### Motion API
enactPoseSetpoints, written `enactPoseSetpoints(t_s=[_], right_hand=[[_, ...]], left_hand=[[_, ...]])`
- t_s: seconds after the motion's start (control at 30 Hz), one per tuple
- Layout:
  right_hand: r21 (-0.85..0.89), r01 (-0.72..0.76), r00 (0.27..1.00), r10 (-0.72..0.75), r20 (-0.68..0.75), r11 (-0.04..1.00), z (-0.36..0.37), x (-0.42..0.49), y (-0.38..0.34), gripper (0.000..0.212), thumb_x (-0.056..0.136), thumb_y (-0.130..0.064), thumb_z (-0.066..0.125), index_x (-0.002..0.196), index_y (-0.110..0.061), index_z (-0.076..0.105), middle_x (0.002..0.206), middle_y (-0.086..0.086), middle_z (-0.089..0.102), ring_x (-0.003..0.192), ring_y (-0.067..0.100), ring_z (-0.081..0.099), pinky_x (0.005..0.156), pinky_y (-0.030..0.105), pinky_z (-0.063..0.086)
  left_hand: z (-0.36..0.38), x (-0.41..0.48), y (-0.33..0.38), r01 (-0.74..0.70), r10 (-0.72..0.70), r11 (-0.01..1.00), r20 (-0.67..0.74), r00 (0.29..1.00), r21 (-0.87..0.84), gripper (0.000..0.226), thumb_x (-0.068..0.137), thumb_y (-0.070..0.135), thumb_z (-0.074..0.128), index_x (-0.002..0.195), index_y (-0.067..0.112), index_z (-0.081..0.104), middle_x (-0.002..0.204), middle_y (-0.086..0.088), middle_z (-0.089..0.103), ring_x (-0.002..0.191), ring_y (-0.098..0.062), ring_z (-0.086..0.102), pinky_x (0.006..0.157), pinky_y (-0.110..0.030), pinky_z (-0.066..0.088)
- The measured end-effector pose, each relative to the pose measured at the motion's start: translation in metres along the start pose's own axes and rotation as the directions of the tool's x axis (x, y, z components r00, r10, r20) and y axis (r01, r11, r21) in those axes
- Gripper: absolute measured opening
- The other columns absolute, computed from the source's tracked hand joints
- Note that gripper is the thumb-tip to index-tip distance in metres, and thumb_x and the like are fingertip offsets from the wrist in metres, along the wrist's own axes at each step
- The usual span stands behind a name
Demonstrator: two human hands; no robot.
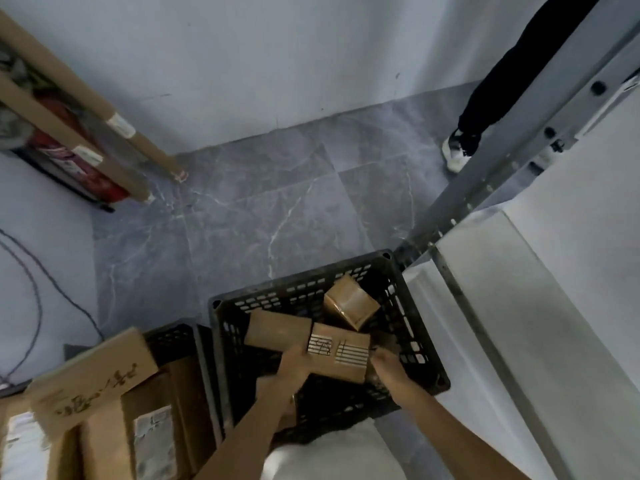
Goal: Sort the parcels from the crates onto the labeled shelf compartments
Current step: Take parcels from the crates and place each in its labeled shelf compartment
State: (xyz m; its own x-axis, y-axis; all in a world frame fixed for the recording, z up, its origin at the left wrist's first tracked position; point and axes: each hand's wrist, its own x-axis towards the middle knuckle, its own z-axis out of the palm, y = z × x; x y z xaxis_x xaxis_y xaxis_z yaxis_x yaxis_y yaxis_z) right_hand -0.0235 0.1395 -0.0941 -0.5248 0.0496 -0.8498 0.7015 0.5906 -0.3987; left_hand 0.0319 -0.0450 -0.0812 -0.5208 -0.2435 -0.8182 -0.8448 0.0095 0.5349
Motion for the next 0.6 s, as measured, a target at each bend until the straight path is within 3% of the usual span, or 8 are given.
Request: enactPoseSetpoints(t_s=[0.07, 0.13, 0.17, 0.23, 0.3, 0.37, 0.47, 0.6], right_hand=[[0.000, 0.003, 0.999, -0.003, 0.039, 1.000, 0.019, 0.030, 0.015, 0.024, 0.099, -0.018, 0.043, 0.116, -0.006, 0.057, 0.130, 0.019, 0.056, 0.118, 0.031, 0.053, 0.100, 0.035, 0.043], [-0.009, 0.009, 0.999, -0.009, 0.038, 1.000, 0.033, 0.048, 0.026, 0.040, 0.101, -0.025, 0.041, 0.138, -0.010, 0.043, 0.141, 0.013, 0.046, 0.127, 0.030, 0.046, 0.102, 0.031, 0.038], [0.014, -0.006, 0.999, 0.006, 0.035, 1.000, 0.038, 0.053, 0.030, 0.047, 0.101, -0.030, 0.040, 0.144, -0.013, 0.034, 0.144, 0.012, 0.042, 0.129, 0.030, 0.043, 0.103, 0.033, 0.038], [0.103, -0.058, 0.998, 0.056, 0.023, 0.993, 0.042, 0.055, 0.033, 0.053, 0.100, -0.039, 0.040, 0.146, -0.015, 0.030, 0.144, 0.012, 0.041, 0.126, 0.032, 0.044, 0.099, 0.041, 0.045], [0.200, -0.100, 0.995, 0.094, 0.038, 0.975, 0.040, 0.047, 0.030, 0.048, 0.100, -0.042, 0.038, 0.141, -0.017, 0.034, 0.137, 0.012, 0.046, 0.116, 0.032, 0.049, 0.088, 0.045, 0.050], [0.284, -0.110, 0.994, 0.105, 0.032, 0.953, 0.030, 0.026, 0.018, 0.040, 0.100, -0.041, 0.035, 0.130, -0.016, 0.043, 0.133, 0.014, 0.049, 0.110, 0.030, 0.050, 0.093, 0.049, 0.047], [0.457, -0.213, 0.977, 0.185, 0.106, 0.863, 0.009, -0.029, -0.010, 0.048, 0.098, -0.053, 0.032, 0.131, -0.021, 0.044, 0.136, 0.016, 0.048, 0.118, 0.034, 0.048, 0.095, 0.051, 0.039], [0.562, -0.277, 0.958, 0.178, 0.226, 0.779, -0.026, -0.132, -0.053, 0.069, 0.094, -0.062, 0.029, 0.143, -0.015, 0.039, 0.142, 0.020, 0.045, 0.131, 0.039, 0.041, 0.110, 0.059, 0.028]], left_hand=[[0.012, 0.028, -0.020, -0.016, 0.018, 0.999, 0.070, 0.997, -0.031, 0.025, 0.092, -0.003, 0.050, 0.106, 0.016, 0.059, 0.115, -0.006, 0.058, 0.093, -0.009, 0.057, 0.072, -0.009, 0.048], [0.022, 0.049, -0.035, -0.010, 0.012, 1.000, 0.127, 0.992, -0.010, 0.037, 0.093, -0.004, 0.046, 0.121, 0.021, 0.047, 0.118, 0.002, 0.049, 0.103, -0.004, 0.047, 0.071, 0.002, 0.037], [0.024, 0.057, -0.041, -0.017, 0.018, 1.000, 0.126, 0.992, -0.006, 0.041, 0.094, -0.006, 0.043, 0.127, 0.018, 0.044, 0.122, 0.002, 0.048, 0.108, -0.007, 0.044, 0.076, 0.000, 0.036], [0.027, 0.066, -0.048, -0.017, 0.021, 0.999, 0.096, 0.995, -0.037, 0.041, 0.090, -0.012, 0.040, 0.124, 0.009, 0.051, 0.131, -0.012, 0.052, 0.113, -0.017, 0.050, 0.092, -0.018, 0.042], [0.025, 0.060, -0.048, 0.018, -0.016, 1.000, 0.077, 0.997, -0.026, 0.047, 0.088, -0.013, 0.037, 0.129, 0.004, 0.051, 0.133, -0.018, 0.051, 0.120, -0.029, 0.050, 0.106, -0.036, 0.040], [0.015, 0.041, -0.041, 0.050, -0.049, 0.999, 0.078, 0.996, -0.019, 0.053, 0.088, -0.011, 0.036, 0.135, 0.010, 0.048, 0.131, -0.013, 0.048, 0.122, -0.030, 0.048, 0.108, -0.040, 0.038], [-0.010, -0.004, -0.017, 0.105, -0.095, 0.986, 0.078, 0.992, -0.127, 0.032, 0.087, -0.010, 0.049, 0.110, 0.009, 0.058, 0.111, -0.015, 0.059, 0.103, -0.032, 0.058, 0.094, -0.043, 0.049], [-0.049, -0.091, 0.044, 0.069, -0.062, 0.985, 0.048, 0.997, -0.160, 0.016, 0.091, -0.004, 0.049, 0.082, 0.009, 0.053, 0.086, -0.016, 0.062, 0.076, -0.029, 0.060, 0.062, -0.038, 0.049]])
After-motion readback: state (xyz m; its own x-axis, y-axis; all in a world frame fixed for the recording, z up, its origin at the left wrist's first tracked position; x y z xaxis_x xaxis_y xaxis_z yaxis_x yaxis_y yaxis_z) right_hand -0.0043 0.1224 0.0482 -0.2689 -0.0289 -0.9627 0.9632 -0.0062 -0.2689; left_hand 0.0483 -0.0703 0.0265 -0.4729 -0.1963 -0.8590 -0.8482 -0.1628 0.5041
